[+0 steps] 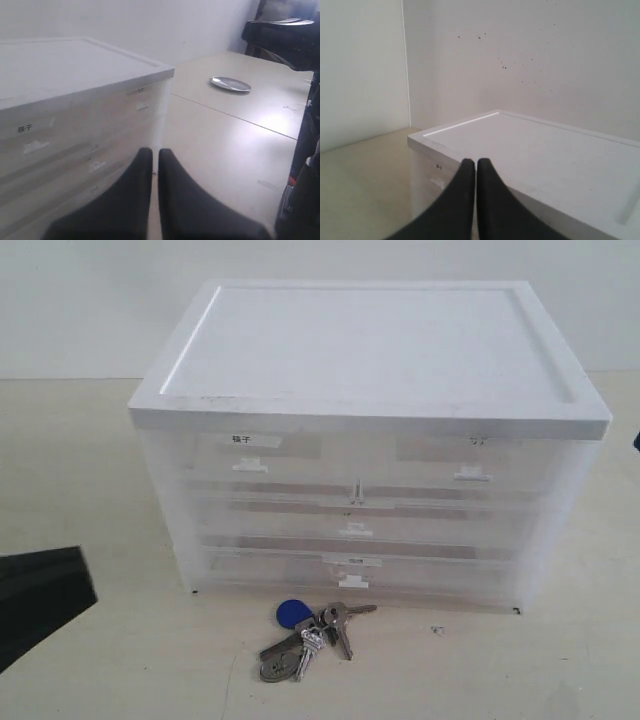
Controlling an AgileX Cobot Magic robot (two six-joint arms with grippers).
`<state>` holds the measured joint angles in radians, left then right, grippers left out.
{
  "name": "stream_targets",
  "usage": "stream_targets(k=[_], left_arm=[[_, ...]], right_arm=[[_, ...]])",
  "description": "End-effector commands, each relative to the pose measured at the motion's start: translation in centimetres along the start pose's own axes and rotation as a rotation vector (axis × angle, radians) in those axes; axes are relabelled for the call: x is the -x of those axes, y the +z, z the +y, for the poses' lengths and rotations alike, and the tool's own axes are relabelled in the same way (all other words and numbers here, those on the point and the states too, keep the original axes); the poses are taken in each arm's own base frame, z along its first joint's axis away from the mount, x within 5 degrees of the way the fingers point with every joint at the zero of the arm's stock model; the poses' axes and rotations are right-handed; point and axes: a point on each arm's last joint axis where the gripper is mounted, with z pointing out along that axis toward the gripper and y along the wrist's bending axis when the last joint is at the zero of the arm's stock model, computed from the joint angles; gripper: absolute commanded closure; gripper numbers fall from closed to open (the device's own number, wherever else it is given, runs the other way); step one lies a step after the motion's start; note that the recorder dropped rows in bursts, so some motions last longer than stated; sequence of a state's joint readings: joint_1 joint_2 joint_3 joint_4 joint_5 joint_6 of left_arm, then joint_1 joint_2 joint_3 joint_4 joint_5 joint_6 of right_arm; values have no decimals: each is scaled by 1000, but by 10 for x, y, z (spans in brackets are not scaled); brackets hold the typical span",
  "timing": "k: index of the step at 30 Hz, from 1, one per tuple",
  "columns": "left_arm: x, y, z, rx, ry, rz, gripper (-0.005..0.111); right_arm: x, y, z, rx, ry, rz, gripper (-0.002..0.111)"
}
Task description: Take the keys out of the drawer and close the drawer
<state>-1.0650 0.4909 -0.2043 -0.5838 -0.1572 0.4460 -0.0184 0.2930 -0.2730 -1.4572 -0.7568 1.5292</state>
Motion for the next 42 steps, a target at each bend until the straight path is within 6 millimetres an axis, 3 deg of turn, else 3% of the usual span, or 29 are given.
stream_targets(k=[1,11,42], left_arm=[[-15,-18,3,-11,1,-58,102],[-15,-34,4,-30,-8,-154,102],[-14,-35,5,-19,41,-165,102]], right_arm=[[3,0,1,2,7,-14,109],[3,0,1,4,7,-14,109],[3,-1,6,66,17,-16,109]])
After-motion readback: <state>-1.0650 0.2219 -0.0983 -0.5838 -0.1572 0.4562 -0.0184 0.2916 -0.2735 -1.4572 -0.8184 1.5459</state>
